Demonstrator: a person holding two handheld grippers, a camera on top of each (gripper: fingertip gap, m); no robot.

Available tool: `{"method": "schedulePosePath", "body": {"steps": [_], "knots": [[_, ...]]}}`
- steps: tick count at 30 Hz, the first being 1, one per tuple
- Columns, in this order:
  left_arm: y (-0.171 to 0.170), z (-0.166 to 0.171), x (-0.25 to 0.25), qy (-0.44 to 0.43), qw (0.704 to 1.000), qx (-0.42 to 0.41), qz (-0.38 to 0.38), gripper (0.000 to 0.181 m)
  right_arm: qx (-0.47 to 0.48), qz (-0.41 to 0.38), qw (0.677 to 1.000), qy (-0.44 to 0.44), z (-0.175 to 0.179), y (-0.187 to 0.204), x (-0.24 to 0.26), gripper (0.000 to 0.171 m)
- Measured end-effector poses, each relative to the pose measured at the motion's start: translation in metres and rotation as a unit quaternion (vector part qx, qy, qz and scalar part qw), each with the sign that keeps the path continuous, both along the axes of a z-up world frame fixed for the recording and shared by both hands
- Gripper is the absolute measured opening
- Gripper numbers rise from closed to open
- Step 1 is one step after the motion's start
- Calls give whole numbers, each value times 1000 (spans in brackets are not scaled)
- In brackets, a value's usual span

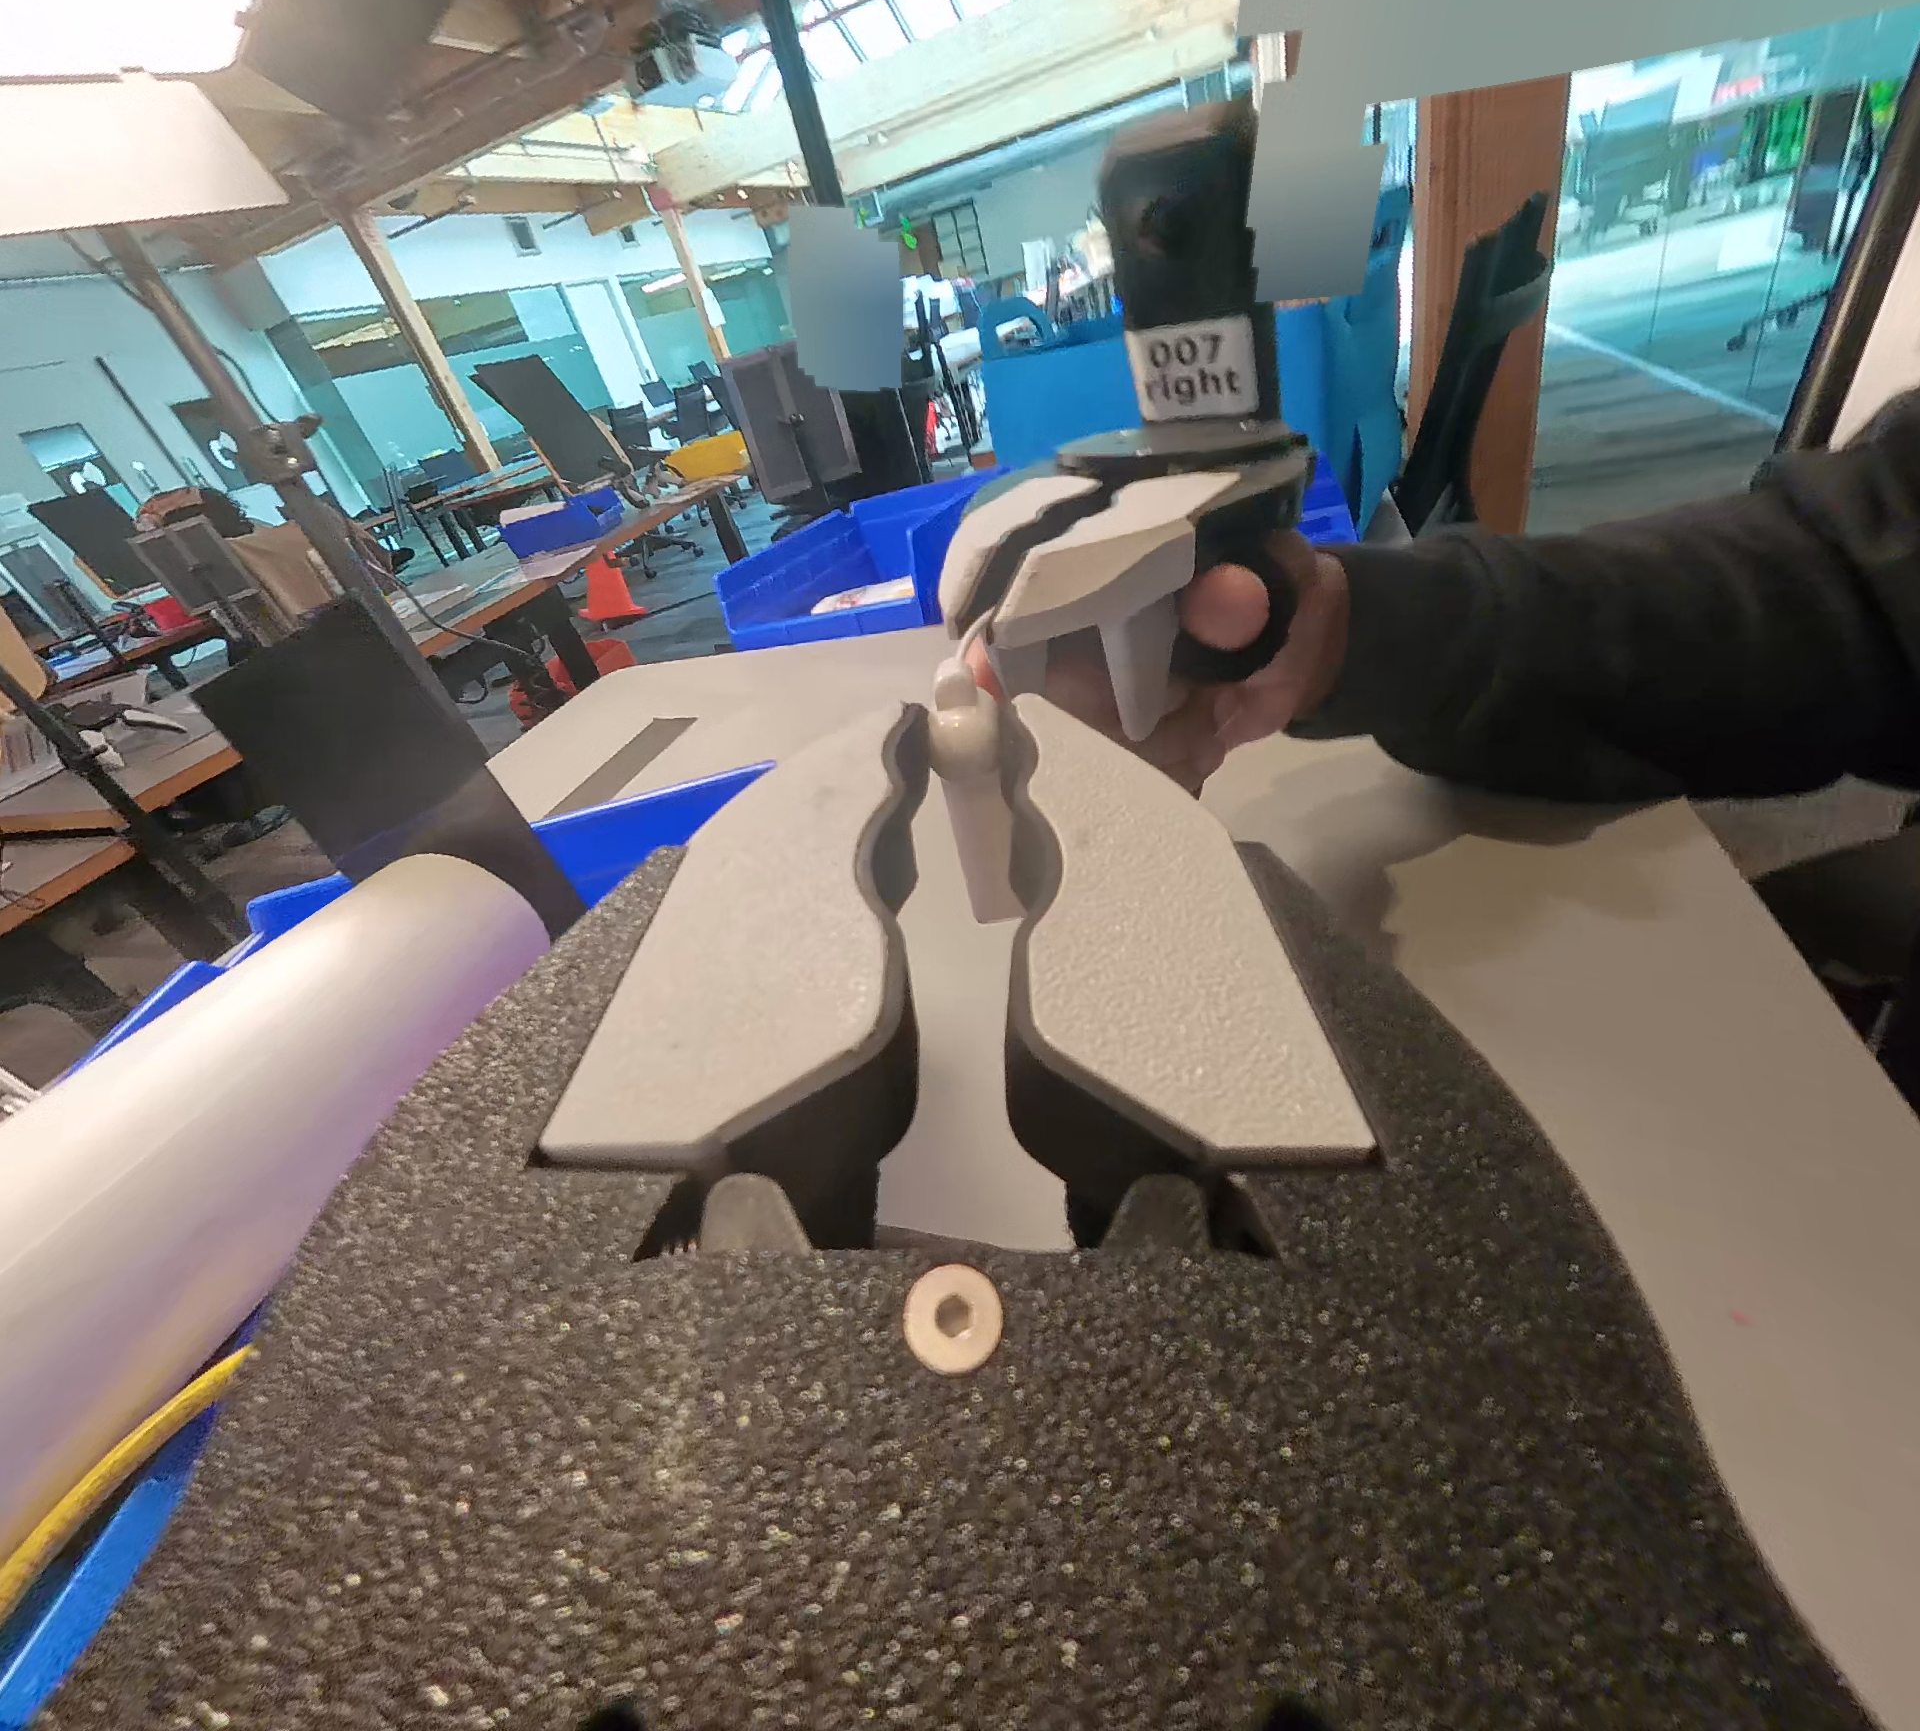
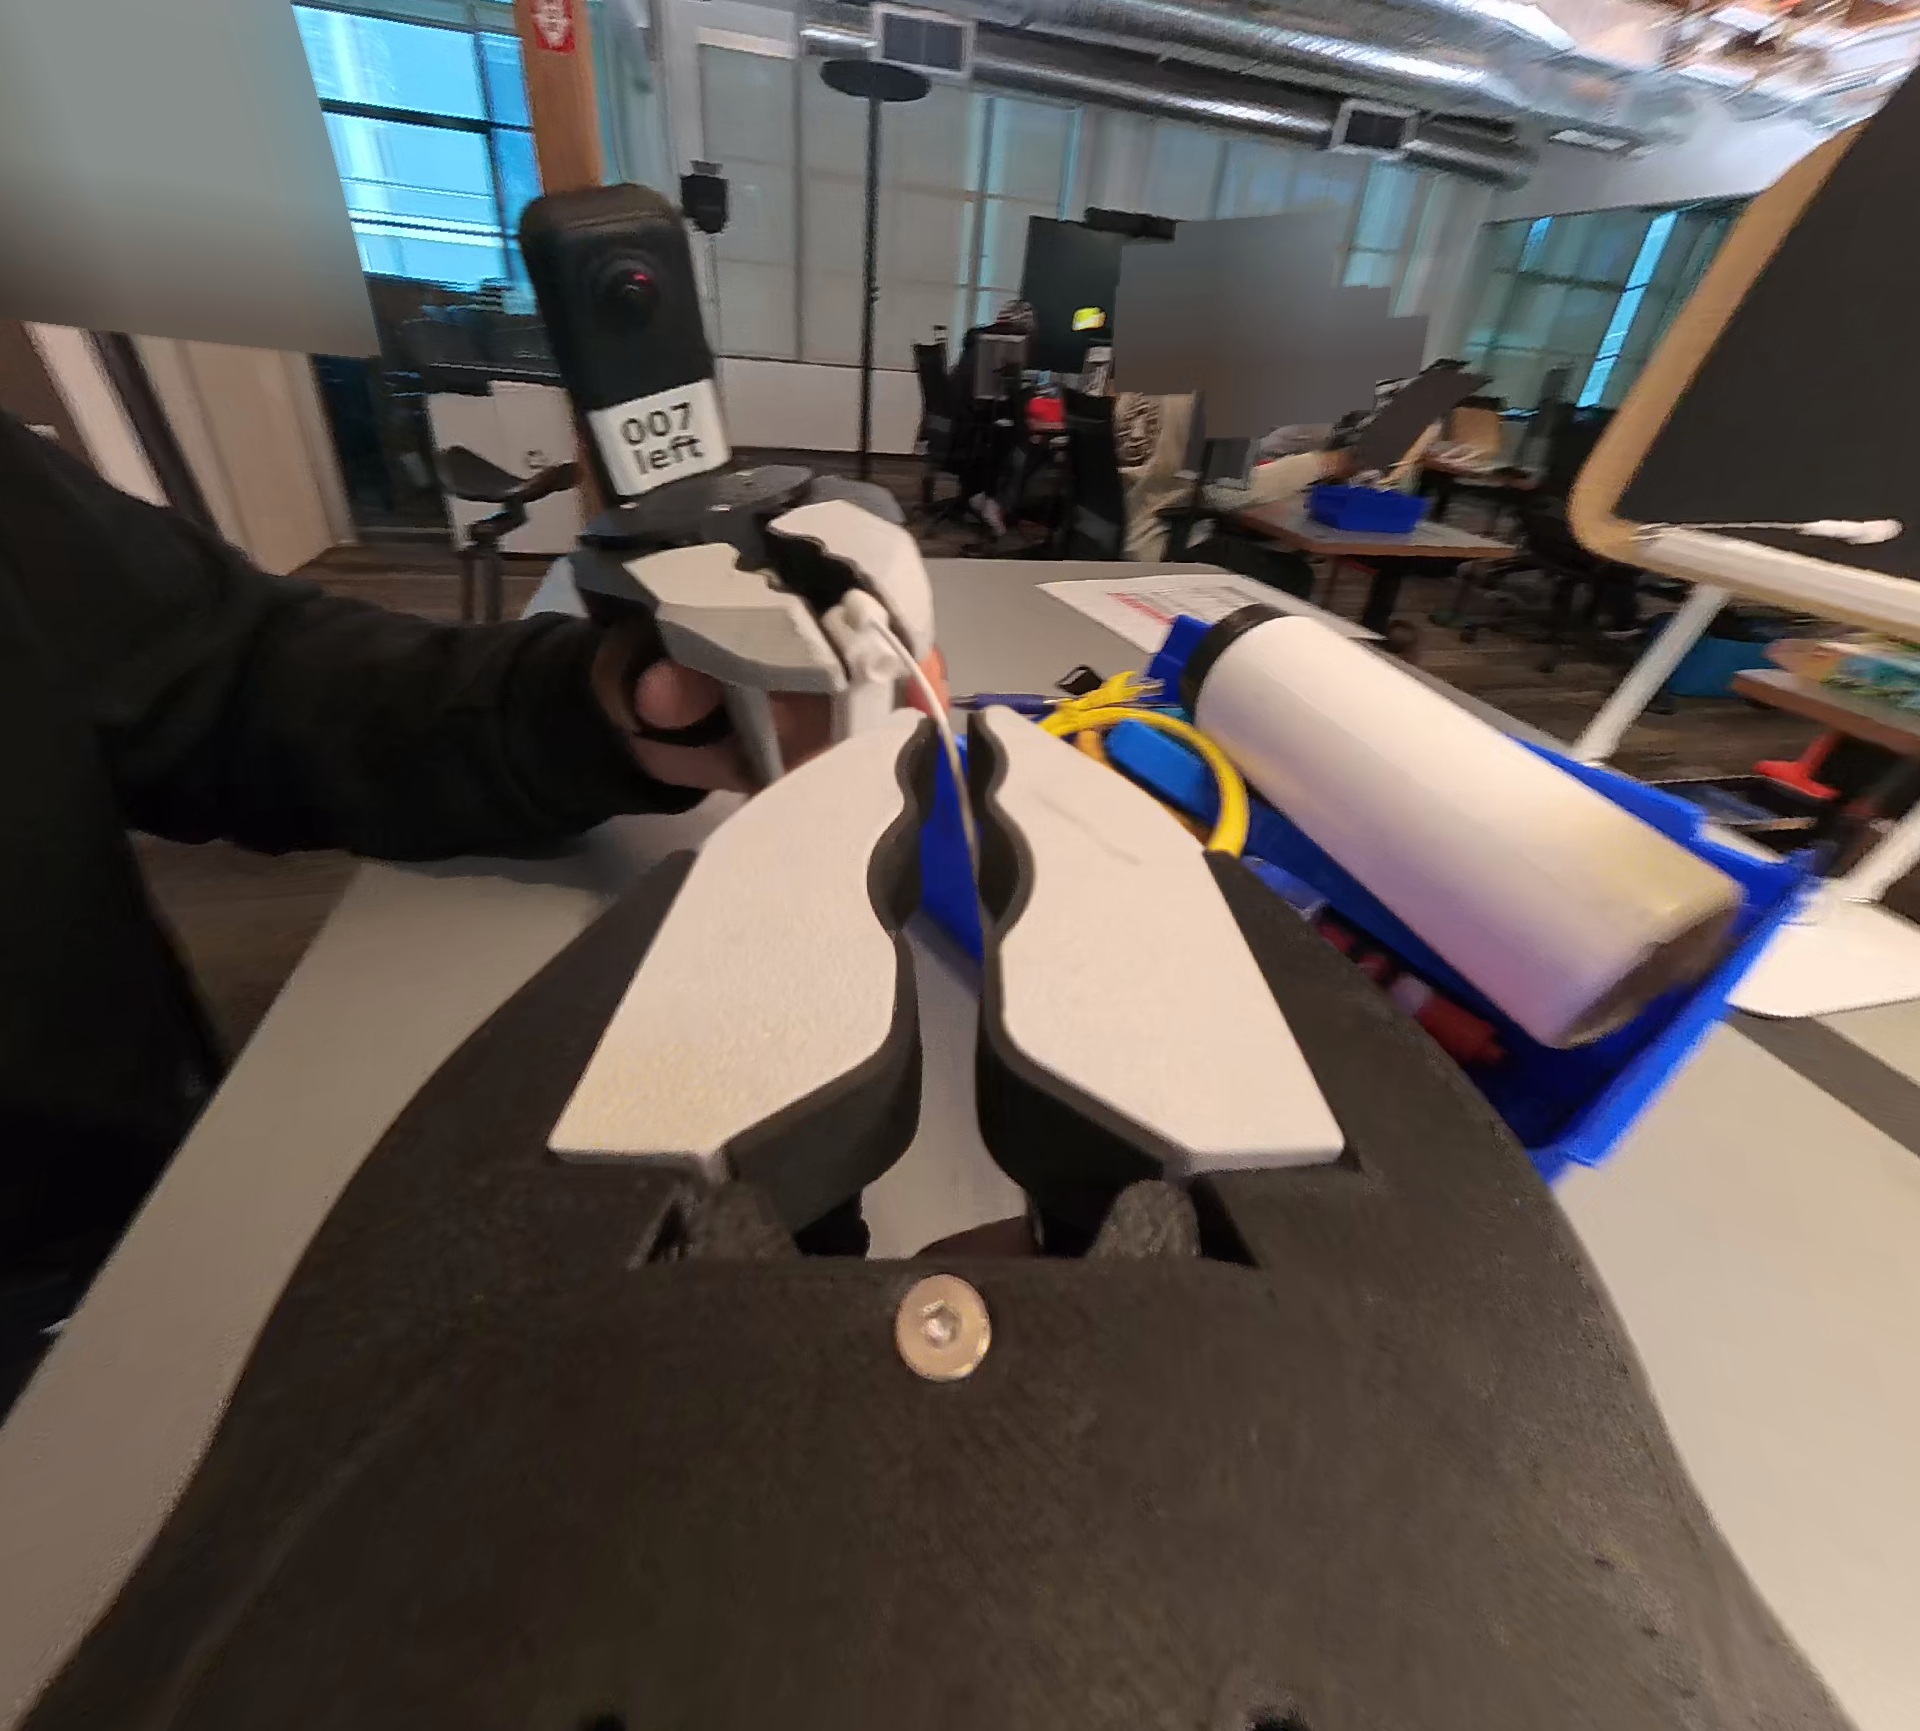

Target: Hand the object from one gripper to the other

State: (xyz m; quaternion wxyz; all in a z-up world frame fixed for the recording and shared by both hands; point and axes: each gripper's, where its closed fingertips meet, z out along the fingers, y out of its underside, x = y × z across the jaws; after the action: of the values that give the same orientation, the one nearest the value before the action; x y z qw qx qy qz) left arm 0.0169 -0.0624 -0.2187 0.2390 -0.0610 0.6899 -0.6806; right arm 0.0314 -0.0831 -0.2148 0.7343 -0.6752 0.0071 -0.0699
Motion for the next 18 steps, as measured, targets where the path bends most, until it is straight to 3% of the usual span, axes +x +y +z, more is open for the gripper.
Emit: {"method": "schedulePosePath", "body": {"steps": [4,8,12,18], "knots": [[21,20,15,44,995,-87,31,14,26,-102,992,-64,13,-18,23,14],[41,30,32,124,970,-200,59,14,30,-191,960,-202,20,-21,21,15],[39,29,32,149,956,-241,71,14,-16,-232,903,-360,0,6,-1,22],[17,18,21,202,945,-254,28,14,-59,-287,808,-511,-21,31,-16,34]]}}
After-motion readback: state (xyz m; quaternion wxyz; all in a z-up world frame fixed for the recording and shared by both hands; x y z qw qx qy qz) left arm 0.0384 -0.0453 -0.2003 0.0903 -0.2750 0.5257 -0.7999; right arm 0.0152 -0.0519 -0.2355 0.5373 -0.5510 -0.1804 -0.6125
